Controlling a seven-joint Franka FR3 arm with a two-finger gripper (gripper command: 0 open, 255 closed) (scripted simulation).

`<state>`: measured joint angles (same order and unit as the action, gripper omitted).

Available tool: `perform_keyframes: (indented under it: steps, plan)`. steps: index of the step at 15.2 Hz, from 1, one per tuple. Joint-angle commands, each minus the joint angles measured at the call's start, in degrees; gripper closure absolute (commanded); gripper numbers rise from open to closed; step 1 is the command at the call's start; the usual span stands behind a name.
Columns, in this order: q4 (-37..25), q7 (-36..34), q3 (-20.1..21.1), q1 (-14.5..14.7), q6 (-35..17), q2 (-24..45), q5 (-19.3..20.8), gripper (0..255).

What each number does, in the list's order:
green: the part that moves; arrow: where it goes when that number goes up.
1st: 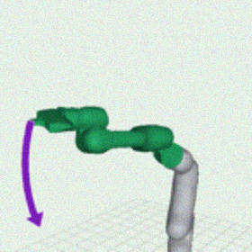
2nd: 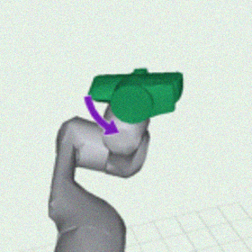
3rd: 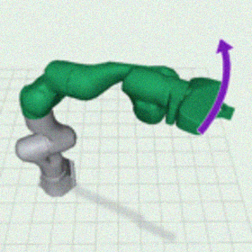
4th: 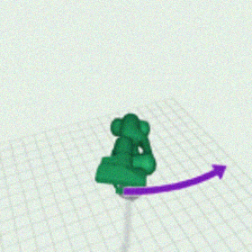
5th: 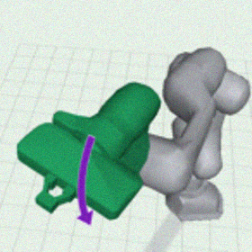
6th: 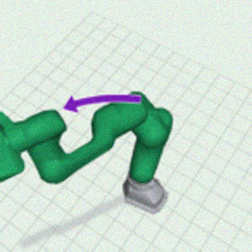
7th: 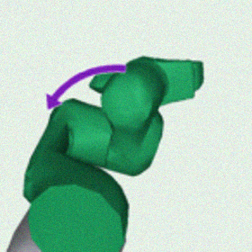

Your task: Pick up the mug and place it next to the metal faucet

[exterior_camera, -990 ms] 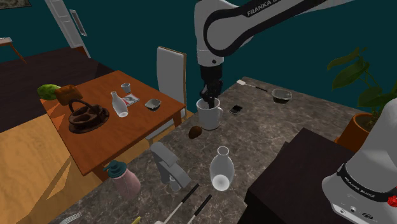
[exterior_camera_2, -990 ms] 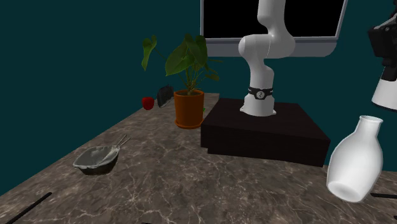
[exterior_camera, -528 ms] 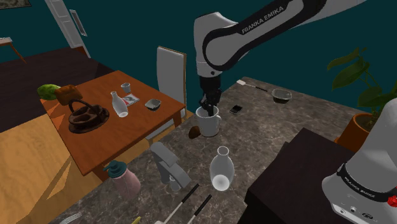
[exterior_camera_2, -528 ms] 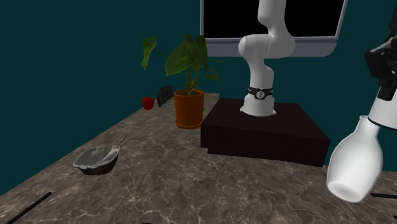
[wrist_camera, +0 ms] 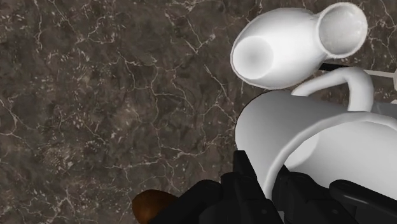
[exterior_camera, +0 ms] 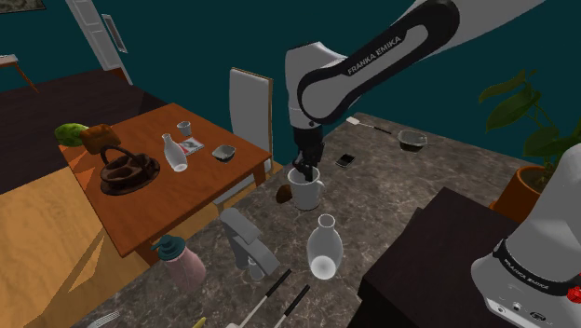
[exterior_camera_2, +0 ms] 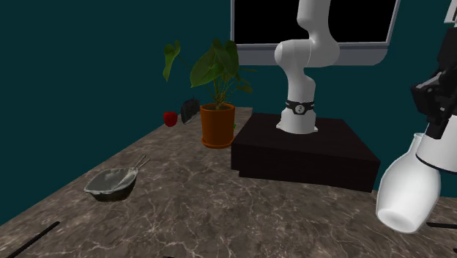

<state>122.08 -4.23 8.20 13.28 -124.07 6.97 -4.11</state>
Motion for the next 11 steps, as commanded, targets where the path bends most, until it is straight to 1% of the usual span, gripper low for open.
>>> perform_keyframes:
  steps: [1,11]
  plan:
    - [0.7,0.1,0.0,0.0,-1.5,0.8,0.1,255]
    - [2.8,0.1,-0.1,0.2,-8.5,5.7,0.5,255]
